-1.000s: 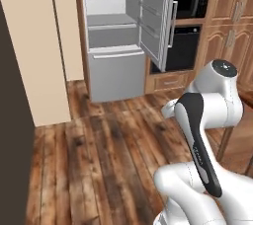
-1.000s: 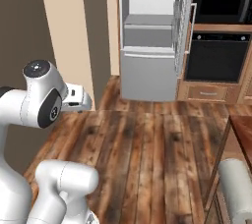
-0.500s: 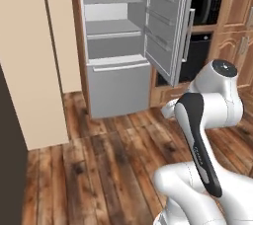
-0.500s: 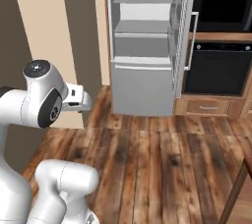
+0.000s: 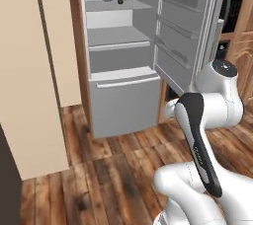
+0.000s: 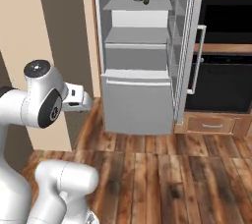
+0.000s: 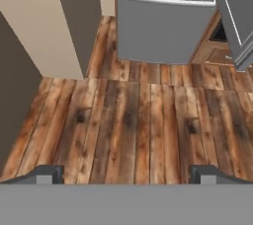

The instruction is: Pick the two kiwis from the fridge and place them on the plate next to the blender to make a fruit smoothie.

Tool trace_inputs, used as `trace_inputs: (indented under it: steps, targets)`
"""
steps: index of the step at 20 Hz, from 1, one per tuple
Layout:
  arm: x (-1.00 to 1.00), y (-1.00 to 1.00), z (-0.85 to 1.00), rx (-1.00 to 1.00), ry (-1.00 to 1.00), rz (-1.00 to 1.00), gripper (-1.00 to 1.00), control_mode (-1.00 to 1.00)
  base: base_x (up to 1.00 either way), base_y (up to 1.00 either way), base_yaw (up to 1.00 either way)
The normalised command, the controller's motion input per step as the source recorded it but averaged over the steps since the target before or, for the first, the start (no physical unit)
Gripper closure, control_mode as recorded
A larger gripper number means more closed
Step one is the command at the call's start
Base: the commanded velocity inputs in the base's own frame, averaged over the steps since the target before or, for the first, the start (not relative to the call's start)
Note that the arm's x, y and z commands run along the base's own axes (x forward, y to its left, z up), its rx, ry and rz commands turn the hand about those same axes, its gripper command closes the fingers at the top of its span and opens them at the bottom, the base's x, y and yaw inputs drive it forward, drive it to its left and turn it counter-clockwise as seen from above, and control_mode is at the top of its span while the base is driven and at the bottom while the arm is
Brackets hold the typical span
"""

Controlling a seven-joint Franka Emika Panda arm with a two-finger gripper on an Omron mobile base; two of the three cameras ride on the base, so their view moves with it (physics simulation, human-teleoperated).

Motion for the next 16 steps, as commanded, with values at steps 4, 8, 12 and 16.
trace_inputs:
  steps: [4,8,12,16]
  targets:
    - [0.0,0.0,0.0,0.0,0.0,0.0,-1.0,1.0,1.0,-0.25,-0.04]
    - [0.0,0.0,0.0,0.0,0.0,0.0,-1.0,1.0,1.0,-0.31,-0.05]
    - [0.0,0.0,0.0,0.0,0.0,0.0,-1.0,1.0,1.0,-0.37,-0.06]
    - [0.0,0.0,0.0,0.0,0.0,0.0,-1.0,1.0,1.0,-0.02,-0.02]
